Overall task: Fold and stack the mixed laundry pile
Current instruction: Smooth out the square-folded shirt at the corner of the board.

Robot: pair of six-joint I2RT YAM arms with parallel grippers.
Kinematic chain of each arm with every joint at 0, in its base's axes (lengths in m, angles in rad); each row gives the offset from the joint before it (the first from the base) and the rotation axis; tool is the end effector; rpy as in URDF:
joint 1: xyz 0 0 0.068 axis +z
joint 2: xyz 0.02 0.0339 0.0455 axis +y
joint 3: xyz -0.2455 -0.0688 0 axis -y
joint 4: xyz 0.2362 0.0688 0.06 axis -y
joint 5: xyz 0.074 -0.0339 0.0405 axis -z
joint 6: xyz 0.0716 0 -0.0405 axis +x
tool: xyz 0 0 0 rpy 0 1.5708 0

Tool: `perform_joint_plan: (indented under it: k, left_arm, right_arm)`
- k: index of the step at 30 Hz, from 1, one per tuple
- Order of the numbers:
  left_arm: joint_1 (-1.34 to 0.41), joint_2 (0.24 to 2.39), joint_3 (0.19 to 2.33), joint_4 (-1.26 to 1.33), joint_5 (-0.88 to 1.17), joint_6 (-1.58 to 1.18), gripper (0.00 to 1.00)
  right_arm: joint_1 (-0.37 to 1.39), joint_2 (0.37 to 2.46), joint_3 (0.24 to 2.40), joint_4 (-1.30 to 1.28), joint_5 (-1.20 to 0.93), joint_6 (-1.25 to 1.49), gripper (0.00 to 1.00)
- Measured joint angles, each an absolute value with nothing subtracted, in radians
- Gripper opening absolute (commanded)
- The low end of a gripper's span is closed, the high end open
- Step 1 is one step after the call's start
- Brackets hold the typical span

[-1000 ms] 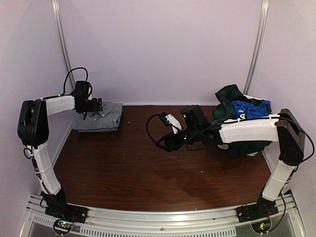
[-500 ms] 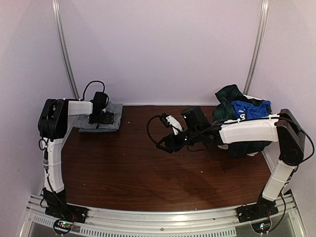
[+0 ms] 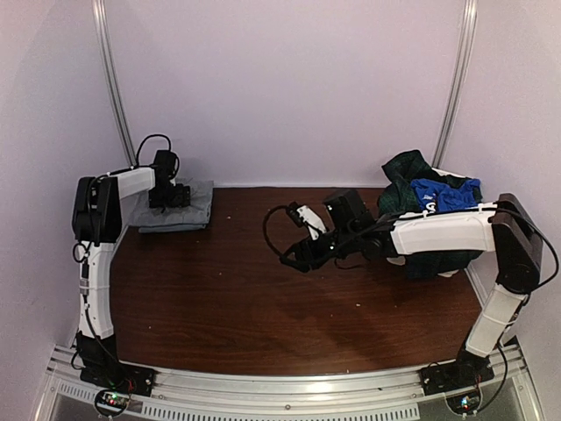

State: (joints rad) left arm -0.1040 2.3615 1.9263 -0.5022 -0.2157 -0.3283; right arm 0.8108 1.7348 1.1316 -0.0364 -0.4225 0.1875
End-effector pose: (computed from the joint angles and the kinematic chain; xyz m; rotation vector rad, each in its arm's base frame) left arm 0.5180 -0.0387 0.1250 -0.3647 2.4524 0.0879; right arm 0.2546 0.3105 0.1880 -0.9510 2.1354 0.9966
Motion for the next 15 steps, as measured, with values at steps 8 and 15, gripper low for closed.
perform_joint_plan:
  k: [8,15]
  left_arm:
    - [-0.094,2.318,1.991,-0.577,-0.207,-0.224,0.98]
    - [-0.167,2.019,1.935,-0.599,-0.305,-0.152,0.98]
  right_arm:
    - [0.776,1.653,1.131,-0.062,-0.415,0.183,0.75]
    - [0.661,1.497,1.13,-0.107,-0.343,0.163,1.0]
